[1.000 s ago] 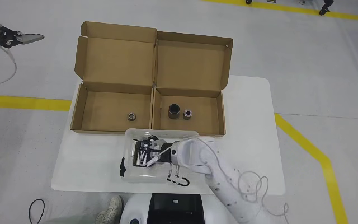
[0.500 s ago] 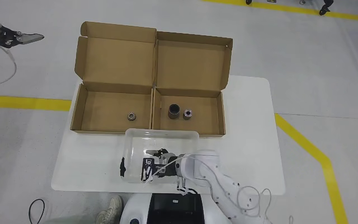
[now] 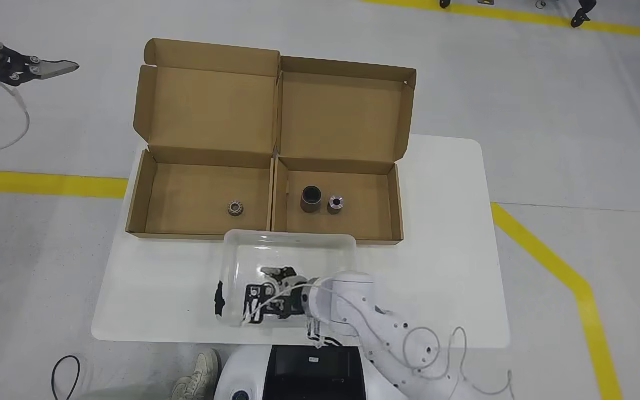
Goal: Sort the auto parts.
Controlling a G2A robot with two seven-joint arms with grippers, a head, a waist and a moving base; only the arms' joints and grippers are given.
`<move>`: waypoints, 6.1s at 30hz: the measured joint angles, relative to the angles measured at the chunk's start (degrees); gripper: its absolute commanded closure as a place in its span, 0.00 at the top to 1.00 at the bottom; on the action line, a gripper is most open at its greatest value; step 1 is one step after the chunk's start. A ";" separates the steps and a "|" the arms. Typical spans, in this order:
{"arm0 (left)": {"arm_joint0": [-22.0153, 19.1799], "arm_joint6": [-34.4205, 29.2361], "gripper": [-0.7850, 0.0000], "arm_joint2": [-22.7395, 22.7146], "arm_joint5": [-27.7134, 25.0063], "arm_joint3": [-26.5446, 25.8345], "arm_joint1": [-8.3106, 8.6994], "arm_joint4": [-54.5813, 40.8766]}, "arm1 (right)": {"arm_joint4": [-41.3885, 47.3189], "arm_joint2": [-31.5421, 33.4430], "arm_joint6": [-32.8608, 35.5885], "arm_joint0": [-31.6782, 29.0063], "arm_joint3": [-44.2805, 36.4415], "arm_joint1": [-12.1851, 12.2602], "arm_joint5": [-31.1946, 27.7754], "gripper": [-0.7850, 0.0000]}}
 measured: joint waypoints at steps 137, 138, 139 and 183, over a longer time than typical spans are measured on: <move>0.00 0.00 1.00 0.00 0.00 0.00 0.00 0.00 | 23.72 -5.73 -9.43 22.68 10.33 -0.62 16.96 0.00; 0.00 0.00 1.00 0.00 0.00 0.00 0.00 0.00 | 23.84 -6.43 -9.53 23.49 11.84 -1.11 17.54 0.00; 0.00 0.00 1.00 0.00 0.00 0.00 0.00 0.00 | 23.92 -7.11 -9.44 24.35 13.37 -1.63 18.17 0.00; 0.00 0.00 1.00 0.00 0.00 0.00 0.00 0.00 | 30.50 -17.94 -14.21 44.08 58.34 -23.03 22.68 0.21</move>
